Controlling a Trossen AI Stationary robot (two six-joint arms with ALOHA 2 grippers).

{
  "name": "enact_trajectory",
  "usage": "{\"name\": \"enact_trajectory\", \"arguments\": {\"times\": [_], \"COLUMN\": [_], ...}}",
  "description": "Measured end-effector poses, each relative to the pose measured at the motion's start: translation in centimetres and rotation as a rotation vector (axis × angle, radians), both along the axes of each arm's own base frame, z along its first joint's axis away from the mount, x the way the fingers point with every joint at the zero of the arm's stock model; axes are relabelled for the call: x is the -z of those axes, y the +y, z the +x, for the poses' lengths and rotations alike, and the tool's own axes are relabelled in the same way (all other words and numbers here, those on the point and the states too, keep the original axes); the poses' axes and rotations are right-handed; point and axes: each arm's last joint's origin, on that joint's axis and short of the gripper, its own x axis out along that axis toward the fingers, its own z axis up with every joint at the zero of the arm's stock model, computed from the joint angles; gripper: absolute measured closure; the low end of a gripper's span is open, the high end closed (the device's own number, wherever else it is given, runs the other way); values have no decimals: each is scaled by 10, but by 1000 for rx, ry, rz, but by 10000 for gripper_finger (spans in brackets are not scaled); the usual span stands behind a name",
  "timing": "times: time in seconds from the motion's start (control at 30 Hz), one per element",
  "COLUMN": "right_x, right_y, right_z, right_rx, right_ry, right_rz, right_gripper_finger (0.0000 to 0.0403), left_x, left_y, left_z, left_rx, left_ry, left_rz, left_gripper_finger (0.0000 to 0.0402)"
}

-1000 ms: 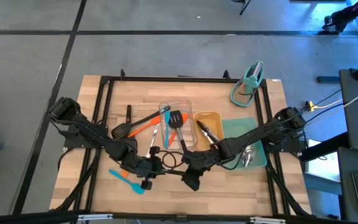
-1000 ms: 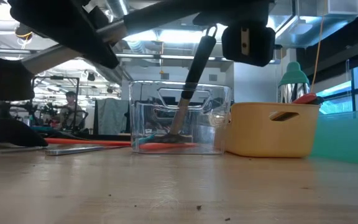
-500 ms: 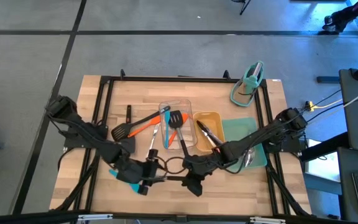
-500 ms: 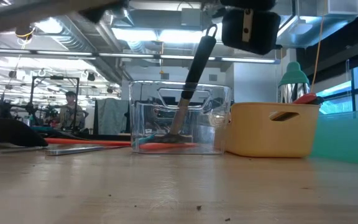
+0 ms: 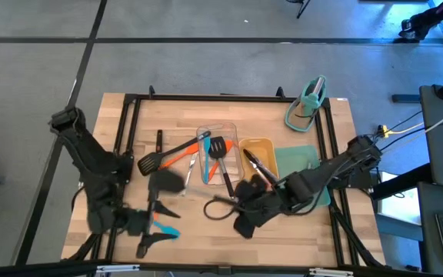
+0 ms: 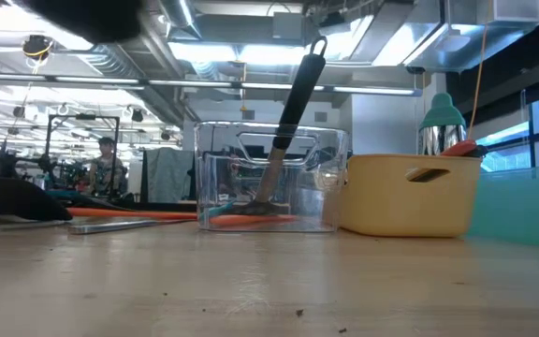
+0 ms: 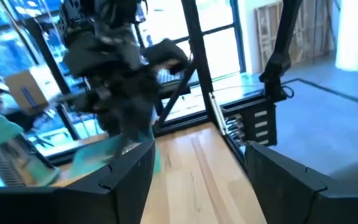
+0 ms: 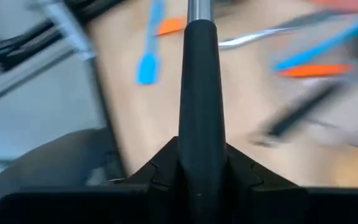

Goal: Pick & Place Kitchen Items
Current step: Put the black spatula into the transparent bin

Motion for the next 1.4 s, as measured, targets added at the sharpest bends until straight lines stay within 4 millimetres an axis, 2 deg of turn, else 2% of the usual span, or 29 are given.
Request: {"name": "enact_trajectory", "arguments": {"times": [0.1, 0.17, 0.4, 0.6, 0.9, 1.1, 1.4], "right_x": [-23, -28, -9, 12, 54, 65, 66], "right_y": [-12, -24, -60, -73, -85, -83, -82], "right_z": [-13, -20, -34, -23, 8, 26, 26], "right_rx": [112, 195, 469, 500, 565, 505, 469], "right_ry": [62, 126, 397, 464, 565, 521, 542], "right_rz": [-62, -94, -155, -89, -71, 1, 17], "right_gripper_finger": [333, 333, 333, 333, 333, 333, 334], "left_x": [1, 6, 14, 13, 13, 15, 15], "left_y": [-10, -16, -22, -22, -22, -21, -21], "left_z": [-13, -17, -19, -19, -19, -19, -19], "left_rx": [-27, -54, -87, -105, -106, -107, -107], "left_ry": [-15, -12, -2, -4, -4, 6, 7], "left_rz": [22, 39, 35, 35, 31, 26, 24], "left_gripper_finger": [161, 162, 162, 162, 162, 162, 162]}}
